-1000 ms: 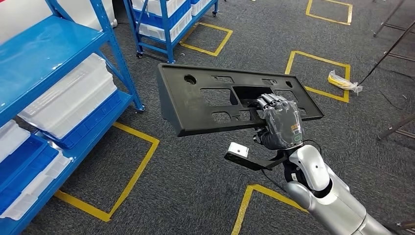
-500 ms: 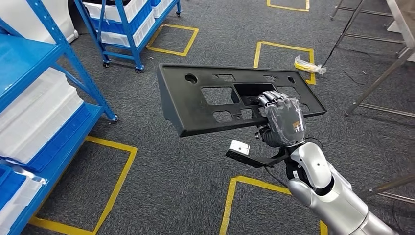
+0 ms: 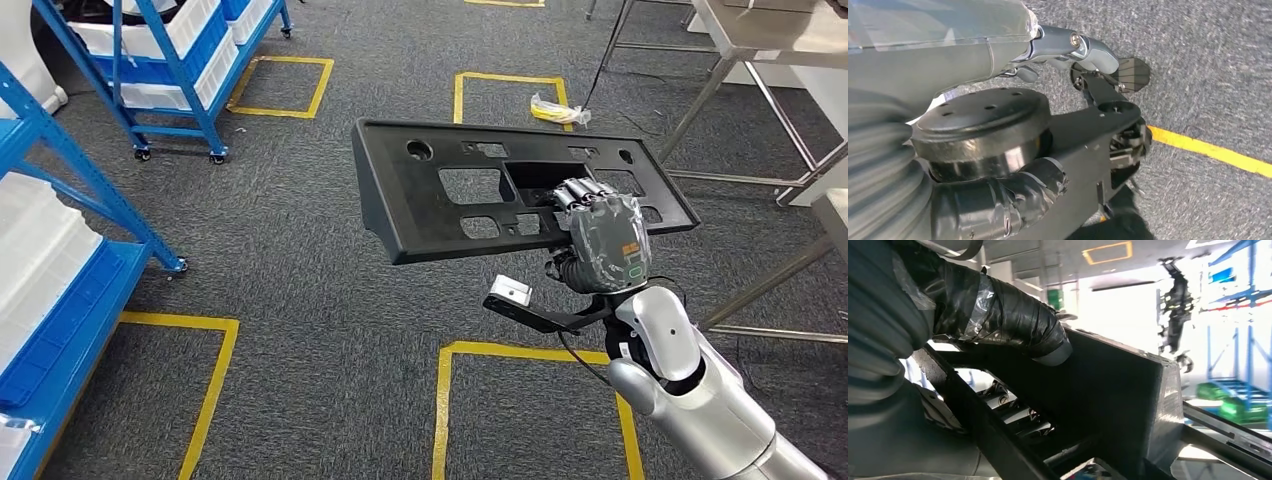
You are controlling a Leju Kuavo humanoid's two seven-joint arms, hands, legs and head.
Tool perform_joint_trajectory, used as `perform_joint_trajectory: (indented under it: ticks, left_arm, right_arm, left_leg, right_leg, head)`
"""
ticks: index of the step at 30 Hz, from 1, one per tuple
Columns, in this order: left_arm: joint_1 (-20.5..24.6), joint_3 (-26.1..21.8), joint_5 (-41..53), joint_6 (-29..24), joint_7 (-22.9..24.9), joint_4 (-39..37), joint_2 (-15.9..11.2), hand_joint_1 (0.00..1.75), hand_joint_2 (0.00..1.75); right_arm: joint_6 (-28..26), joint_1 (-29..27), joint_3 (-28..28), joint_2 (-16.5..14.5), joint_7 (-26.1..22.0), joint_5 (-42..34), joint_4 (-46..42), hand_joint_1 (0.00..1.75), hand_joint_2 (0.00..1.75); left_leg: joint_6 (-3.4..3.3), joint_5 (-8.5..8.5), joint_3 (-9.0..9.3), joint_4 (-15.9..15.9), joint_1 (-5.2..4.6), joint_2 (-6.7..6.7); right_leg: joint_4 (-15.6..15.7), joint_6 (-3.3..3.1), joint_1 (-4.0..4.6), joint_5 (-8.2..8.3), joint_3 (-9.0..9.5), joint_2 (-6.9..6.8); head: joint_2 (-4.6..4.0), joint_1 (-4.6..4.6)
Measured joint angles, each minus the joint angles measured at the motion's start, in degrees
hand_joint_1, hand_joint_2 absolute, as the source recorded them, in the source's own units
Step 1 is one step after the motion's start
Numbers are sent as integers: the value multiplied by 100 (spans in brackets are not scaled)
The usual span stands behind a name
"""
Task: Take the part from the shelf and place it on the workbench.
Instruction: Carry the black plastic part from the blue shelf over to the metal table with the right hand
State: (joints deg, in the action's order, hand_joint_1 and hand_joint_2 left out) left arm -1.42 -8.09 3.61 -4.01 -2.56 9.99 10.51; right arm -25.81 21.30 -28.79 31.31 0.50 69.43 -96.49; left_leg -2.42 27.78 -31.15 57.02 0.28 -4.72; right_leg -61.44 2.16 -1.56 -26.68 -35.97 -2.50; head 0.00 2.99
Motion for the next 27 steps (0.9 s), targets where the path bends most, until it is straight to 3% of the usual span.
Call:
perform_joint_trajectory:
  ticks: [2,4,5,7,9,10,11,12,13,14,16,18,19,20,22,24,26,27]
  left_arm:
    - [6,-13,0,-3,0,0,4,0,175]
    - [13,-24,0,-5,0,1,14,0,175]
    - [14,-26,1,-6,0,1,19,0,175]
    - [14,-27,16,4,-2,2,26,0,175]
    - [9,-27,43,46,-7,2,22,0,175]
    - [4,-26,54,77,-9,1,15,0,175]
    - [-3,-26,58,103,-13,1,6,0,175]
    - [-12,-26,62,121,-16,0,-5,0,175]
    - [-18,-26,64,132,-19,1,-17,0,175]
    - [-20,-26,66,136,-20,1,-27,0,175]
    - [-14,-26,68,147,-22,1,-46,0,175]
    - [-5,-26,68,159,-25,0,-55,0,175]
    - [-2,-27,68,164,-30,0,-56,0,175]
    - [-2,-27,68,166,-33,0,-58,0,175]
    - [-5,-28,68,168,-50,0,-62,0,175]
    - [-11,-28,69,173,-68,0,-62,0,175]
    - [-18,-28,69,174,-76,0,-63,0,175]
    - [-18,-28,69,174,-78,0,-63,0,175]
  right_arm:
    - [0,-1,39,19,2,15,0,175,175]
    - [0,-5,57,46,3,24,-1,175,175]
    - [-1,-6,68,59,3,25,-3,175,175]
    - [1,7,87,73,7,33,-8,175,175]
    - [6,17,92,73,7,54,-10,175,175]
    - [10,15,91,72,5,64,-10,175,175]
    - [14,14,90,72,4,72,-10,175,175]
    - [18,17,90,71,7,75,-9,175,175]
    - [20,24,91,71,9,77,-9,175,175]
    - [21,33,91,71,11,77,-9,175,175]
    - [26,57,92,70,16,79,-8,175,175]
    - [35,80,92,69,19,82,-4,175,175]
    - [41,88,93,69,20,83,-1,175,175]
    - [44,87,96,73,25,84,1,175,175]
    - [48,108,104,85,36,86,6,175,175]
    - [48,132,108,92,47,90,13,175,175]
    - [49,127,108,91,52,96,23,175,175]
    - [50,122,108,91,54,99,29,175,175]
  left_leg:
    - [70,25,10,18,-15,-85]
    - [138,46,27,20,-8,-167]
    - [168,90,20,54,6,-120]
    - [199,345,-127,409,32,134]
    - [190,738,-476,1178,34,379]
    - [182,862,-650,1538,30,420]
    - [168,879,-754,1736,27,440]
    - [148,783,-757,1716,25,452]
    - [120,585,-652,1465,24,484]
    - [85,355,-479,1068,22,569]
    - [38,84,-177,388,27,834]
    - [29,67,-84,174,16,943]
    - [24,53,-69,130,11,886]
    - [4,26,-55,92,10,814]
    - [-41,-30,-23,-2,26,661]
    - [-65,-46,-15,-36,29,510]
    - [-64,-33,-15,-35,29,358]
    - [-55,-20,-9,-33,32,282]
  right_leg:
    - [259,-63,62,21,125,-71]
    - [266,-150,79,46,108,38]
    - [283,-195,76,60,110,92]
    - [321,-293,64,95,118,192]
    - [318,-349,89,105,105,296]
    - [309,-361,107,105,97,363]
    - [296,-370,125,105,90,437]
    - [282,-374,141,104,84,513]
    - [266,-376,152,102,81,594]
    - [250,-376,155,100,77,669]
    - [212,-352,157,100,40,802]
    - [200,-287,122,128,-22,926]
    - [207,-247,106,151,-49,997]
    - [199,-217,95,149,-67,980]
    - [-34,-172,112,-14,-186,722]
    - [-687,-124,101,-366,-487,400]
    - [-1271,-65,49,-558,-766,307]
    - [-1278,-37,17,-494,-769,280]
  head:
    - [0,-2]
    - [0,-4]
    - [0,-3]
    - [0,-3]
    - [0,-4]
    - [0,-4]
    - [0,-4]
    - [0,-3]
    - [0,-4]
    - [0,-4]
    - [0,-3]
    - [0,-4]
    - [0,-4]
    - [0,-4]
    - [0,0]
    - [0,3]
    - [0,2]
    - [0,2]
